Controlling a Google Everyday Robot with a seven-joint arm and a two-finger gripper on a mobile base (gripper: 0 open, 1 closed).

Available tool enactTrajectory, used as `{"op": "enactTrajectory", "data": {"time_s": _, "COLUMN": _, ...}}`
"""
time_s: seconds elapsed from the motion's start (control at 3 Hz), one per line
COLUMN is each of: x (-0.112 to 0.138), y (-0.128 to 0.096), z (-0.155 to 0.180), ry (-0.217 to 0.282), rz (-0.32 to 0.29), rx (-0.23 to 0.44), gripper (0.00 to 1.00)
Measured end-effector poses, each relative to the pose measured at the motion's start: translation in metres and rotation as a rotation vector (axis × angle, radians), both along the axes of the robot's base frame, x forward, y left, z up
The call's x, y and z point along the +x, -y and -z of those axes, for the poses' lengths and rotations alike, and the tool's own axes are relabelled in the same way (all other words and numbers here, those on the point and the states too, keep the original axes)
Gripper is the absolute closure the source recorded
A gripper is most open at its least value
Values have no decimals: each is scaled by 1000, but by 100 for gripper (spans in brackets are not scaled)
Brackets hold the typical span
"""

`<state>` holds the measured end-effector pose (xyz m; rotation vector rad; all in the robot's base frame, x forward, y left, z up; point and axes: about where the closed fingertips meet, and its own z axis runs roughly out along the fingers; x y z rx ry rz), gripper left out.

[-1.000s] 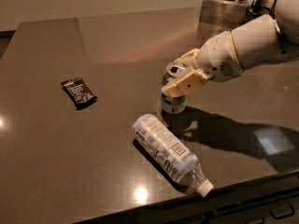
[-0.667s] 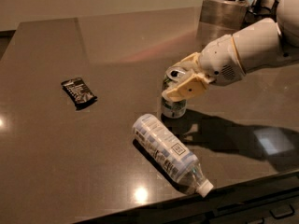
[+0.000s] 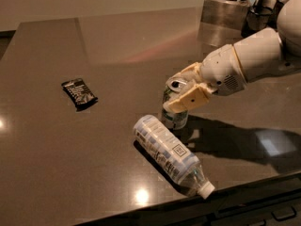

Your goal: Move 7up can near blue plastic bottle

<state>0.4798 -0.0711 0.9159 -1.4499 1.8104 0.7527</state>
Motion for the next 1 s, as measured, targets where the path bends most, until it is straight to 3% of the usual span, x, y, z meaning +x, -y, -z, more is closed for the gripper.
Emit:
{"op": "enactTrajectory", "data": {"time_s": 0.33, "x": -5, "y": -1, "z": 6, "ry": -7, "rz": -11, "rx": -4, "gripper": 4}}
{"op": "enactTrajectory", "data": {"time_s": 1.0, "x": -5, "y": -2, "z": 6, "ry": -6, "rz": -13, "rx": -4, "gripper": 0}}
